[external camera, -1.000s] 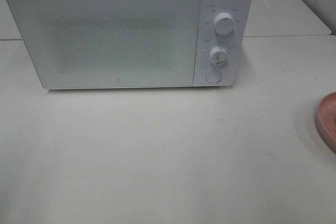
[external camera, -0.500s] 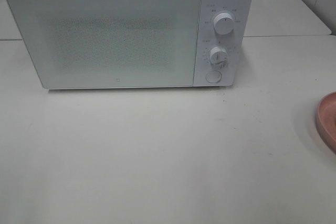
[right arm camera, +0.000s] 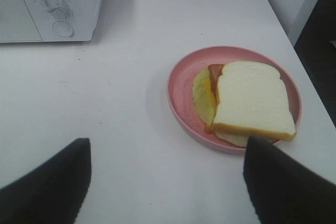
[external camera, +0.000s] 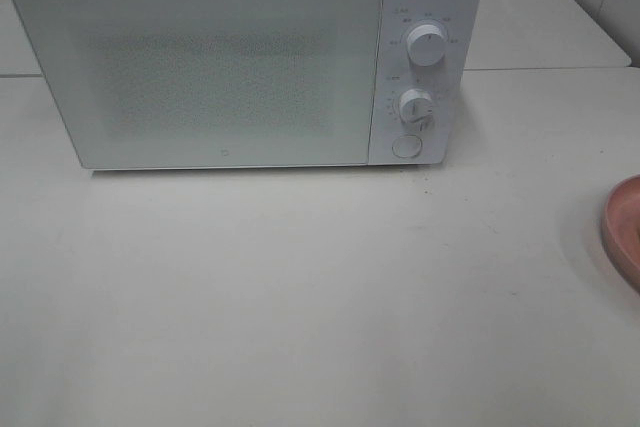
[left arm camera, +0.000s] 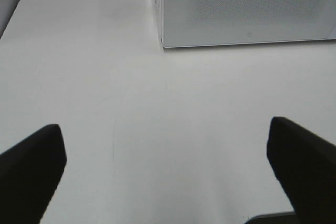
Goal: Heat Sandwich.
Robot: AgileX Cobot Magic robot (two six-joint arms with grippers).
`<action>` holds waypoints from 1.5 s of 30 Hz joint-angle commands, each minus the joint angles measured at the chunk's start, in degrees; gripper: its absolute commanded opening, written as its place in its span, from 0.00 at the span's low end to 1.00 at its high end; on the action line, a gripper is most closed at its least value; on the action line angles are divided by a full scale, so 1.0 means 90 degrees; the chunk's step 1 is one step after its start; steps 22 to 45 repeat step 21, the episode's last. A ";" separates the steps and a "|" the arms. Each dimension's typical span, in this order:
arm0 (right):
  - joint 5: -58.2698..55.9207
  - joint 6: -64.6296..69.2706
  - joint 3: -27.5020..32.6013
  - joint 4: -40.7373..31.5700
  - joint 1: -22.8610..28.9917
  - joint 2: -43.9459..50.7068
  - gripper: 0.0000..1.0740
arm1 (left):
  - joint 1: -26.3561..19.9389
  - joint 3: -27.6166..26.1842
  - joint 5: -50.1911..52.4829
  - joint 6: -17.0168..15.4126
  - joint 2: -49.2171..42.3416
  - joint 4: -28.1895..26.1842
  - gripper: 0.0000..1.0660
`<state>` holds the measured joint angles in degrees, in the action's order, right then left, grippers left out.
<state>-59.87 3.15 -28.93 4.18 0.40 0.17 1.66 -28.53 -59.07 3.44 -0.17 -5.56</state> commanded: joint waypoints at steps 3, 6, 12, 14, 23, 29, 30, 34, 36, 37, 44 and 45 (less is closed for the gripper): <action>0.0038 -0.0045 0.0006 -0.0013 -0.0045 0.0178 0.71 | -0.0025 0.0006 0.0000 0.0006 -0.0172 0.0006 0.95; 0.0038 -0.0045 0.0006 -0.0013 -0.0045 0.0178 0.71 | -0.0025 0.0006 0.0000 0.0006 -0.0172 0.0006 0.95; 0.0038 -0.0045 0.0006 -0.0013 -0.0045 0.0178 0.71 | -0.0025 0.0006 0.0000 0.0006 -0.0172 0.0006 0.95; 0.0038 -0.0045 0.0006 -0.0013 -0.0045 0.0178 0.71 | -0.0025 0.0006 0.0000 0.0006 -0.0172 0.0006 0.95; 0.0038 -0.0045 0.0006 -0.0013 -0.0045 0.0178 0.71 | -0.0025 0.0006 0.0000 0.0006 -0.0172 0.0006 0.95; 0.0038 -0.0045 0.0006 -0.0013 -0.0045 0.0178 0.71 | -0.0025 0.0006 0.0000 0.0006 -0.0172 0.0006 0.95; 0.0038 -0.0045 0.0006 -0.0013 -0.0045 0.0178 0.71 | -0.0025 0.0006 0.0000 0.0006 -0.0172 0.0006 0.95; 0.0038 -0.0045 0.0006 -0.0013 -0.0045 0.0178 0.71 | -0.0025 0.0006 0.0000 0.0006 -0.0172 0.0006 0.95; 0.0038 -0.0045 0.0006 -0.0013 -0.0045 0.0178 0.71 | -0.0025 0.0006 0.0000 0.0006 -0.0172 0.0006 0.95; 0.0038 -0.0045 0.0006 -0.0013 -0.0045 0.0178 0.71 | -0.0025 0.0006 0.0000 0.0006 -0.0172 0.0006 0.95; 0.0038 -0.0045 0.0006 -0.0013 -0.0045 0.0178 0.71 | -0.0025 0.0006 0.0000 0.0006 -0.0172 0.0006 0.95; 0.0038 -0.0045 0.0006 -0.0013 -0.0045 0.0178 0.71 | -0.0025 0.0006 0.0000 0.0006 -0.0172 0.0006 0.95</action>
